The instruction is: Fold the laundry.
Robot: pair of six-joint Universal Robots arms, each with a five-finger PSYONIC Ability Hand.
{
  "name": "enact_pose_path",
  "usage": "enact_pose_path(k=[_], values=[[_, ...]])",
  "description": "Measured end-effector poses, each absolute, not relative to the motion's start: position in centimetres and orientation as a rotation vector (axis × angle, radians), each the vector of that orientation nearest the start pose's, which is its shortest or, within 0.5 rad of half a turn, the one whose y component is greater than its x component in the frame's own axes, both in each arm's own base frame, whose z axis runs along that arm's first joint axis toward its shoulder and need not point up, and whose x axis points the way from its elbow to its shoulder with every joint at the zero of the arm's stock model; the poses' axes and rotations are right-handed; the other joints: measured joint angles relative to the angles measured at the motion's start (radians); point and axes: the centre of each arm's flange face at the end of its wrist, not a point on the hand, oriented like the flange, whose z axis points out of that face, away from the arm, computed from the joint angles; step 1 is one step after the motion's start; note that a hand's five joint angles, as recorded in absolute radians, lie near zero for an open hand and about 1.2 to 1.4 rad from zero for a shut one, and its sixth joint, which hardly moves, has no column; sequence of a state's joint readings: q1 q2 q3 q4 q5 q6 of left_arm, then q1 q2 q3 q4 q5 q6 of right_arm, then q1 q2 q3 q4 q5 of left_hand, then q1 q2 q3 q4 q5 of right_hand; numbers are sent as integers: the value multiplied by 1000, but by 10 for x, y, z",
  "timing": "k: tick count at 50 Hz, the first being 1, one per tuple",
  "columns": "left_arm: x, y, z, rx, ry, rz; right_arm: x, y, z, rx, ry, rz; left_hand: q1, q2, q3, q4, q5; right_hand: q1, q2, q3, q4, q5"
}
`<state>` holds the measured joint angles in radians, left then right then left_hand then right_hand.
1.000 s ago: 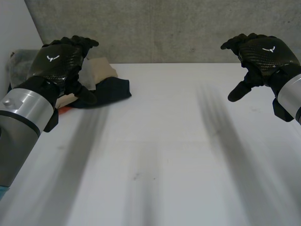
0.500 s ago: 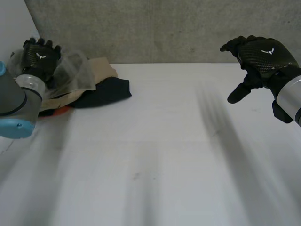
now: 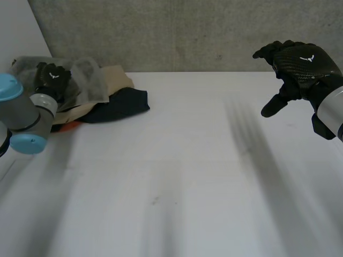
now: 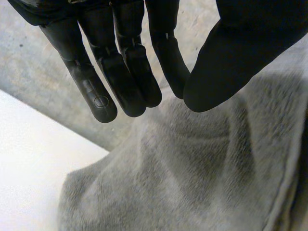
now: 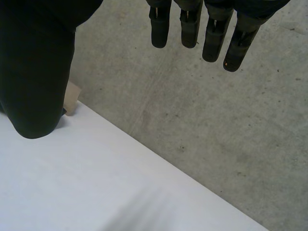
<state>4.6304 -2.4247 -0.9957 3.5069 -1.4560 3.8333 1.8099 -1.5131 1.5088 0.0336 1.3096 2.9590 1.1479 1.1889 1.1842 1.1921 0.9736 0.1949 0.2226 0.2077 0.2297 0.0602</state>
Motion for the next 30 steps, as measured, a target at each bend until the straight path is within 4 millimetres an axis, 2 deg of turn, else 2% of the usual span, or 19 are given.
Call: enact_pose_path(k=[1,2,3,4,7,8,13,18,30], values=[[-182,-473,177,830,1718,-2013,225,-268,308,-697,1985,-2018,0,-3,-2,-5,0,0,0,0,0,0],[-186,-468,179,841,1727,-2018,225,-268,308,-698,1983,-2019,-92,-107,-86,-93,-73,0,0,0,0,0],[-188,-465,181,845,1733,-2021,225,-268,309,-698,1983,-2019,-203,-188,-185,-193,-170,0,0,0,0,0],[-190,-462,182,849,1744,-2024,225,-268,309,-698,1982,-2020,-437,-409,-402,-413,-379,0,0,0,0,0],[-194,-453,188,840,1784,-2044,225,-268,309,-699,1980,-2020,-437,-409,-402,-413,-379,0,0,0,0,0],[-194,-450,191,830,1805,-2055,225,-268,309,-699,1980,-2020,-608,-639,-631,-641,-601,0,0,0,0,0],[-192,-448,195,788,1876,-2092,225,-269,308,-700,1980,-2018,-632,-670,-661,-678,-638,0,0,0,0,0],[-191,-453,190,782,1913,-2103,226,-271,303,-701,1991,-2006,-629,-667,-658,-675,-633,0,0,0,0,0],[-183,-474,163,811,1955,-2080,227,-275,295,-704,2010,-1984,-570,-614,-611,-614,-570,0,0,0,0,0]])
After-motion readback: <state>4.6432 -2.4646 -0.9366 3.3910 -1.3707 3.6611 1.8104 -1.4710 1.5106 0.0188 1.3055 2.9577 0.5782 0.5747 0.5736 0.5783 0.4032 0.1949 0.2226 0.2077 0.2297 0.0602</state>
